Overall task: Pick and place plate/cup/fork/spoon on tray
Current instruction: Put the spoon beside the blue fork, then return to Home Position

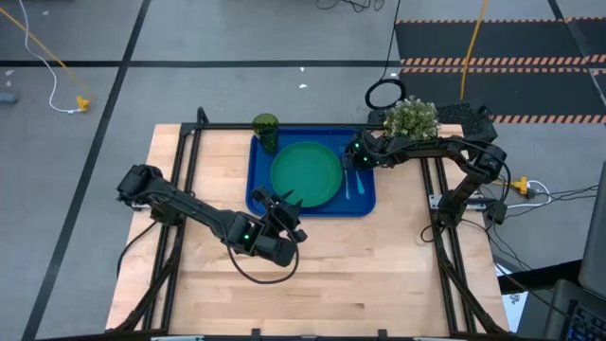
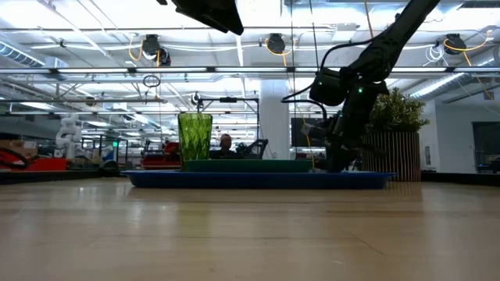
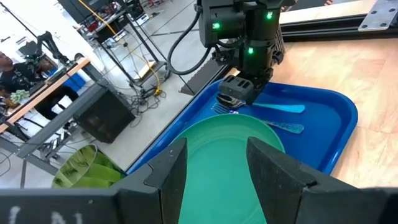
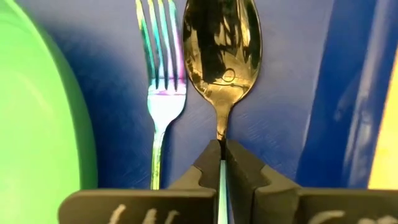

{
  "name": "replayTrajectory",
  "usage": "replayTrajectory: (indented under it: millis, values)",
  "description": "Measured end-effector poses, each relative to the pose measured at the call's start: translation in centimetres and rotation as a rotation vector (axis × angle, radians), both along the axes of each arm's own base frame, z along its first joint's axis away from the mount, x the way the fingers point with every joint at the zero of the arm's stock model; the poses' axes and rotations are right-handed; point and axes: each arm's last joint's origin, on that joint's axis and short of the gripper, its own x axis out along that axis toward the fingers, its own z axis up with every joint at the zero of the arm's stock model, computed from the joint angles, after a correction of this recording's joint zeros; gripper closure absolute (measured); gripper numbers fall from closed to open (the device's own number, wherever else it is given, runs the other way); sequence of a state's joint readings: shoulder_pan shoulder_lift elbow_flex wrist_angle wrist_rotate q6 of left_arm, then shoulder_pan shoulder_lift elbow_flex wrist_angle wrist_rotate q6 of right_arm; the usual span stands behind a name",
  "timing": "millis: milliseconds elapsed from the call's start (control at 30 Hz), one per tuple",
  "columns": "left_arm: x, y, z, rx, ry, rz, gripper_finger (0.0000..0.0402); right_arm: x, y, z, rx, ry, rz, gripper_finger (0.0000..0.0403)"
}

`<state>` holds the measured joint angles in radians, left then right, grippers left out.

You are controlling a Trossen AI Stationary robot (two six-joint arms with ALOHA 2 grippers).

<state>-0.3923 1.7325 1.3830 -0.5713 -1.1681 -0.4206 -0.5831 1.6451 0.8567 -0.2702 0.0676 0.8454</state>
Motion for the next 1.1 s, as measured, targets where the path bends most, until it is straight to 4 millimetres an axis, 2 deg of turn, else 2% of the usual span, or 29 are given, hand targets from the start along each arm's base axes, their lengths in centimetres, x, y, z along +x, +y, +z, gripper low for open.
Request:
replayTrajectory:
  millis: [167,733,1100]
  values:
    - [0.0,0.0,0.0,0.0,0.0,0.0,0.0231,-0.3,0.1,-0.1,-0.002,0.041,-0.041,0.0401]
    - [0.0,0.0,0.0,-0.001,0.0,0.001,0.0231,-0.1,0.7,-0.2,0.005,0.054,-0.025,0.0398]
    - [0.0,0.0,-0.1,-0.015,0.004,-0.01,0.0231,0.2,1.3,-0.3,0.012,0.054,-0.012,0.0326]
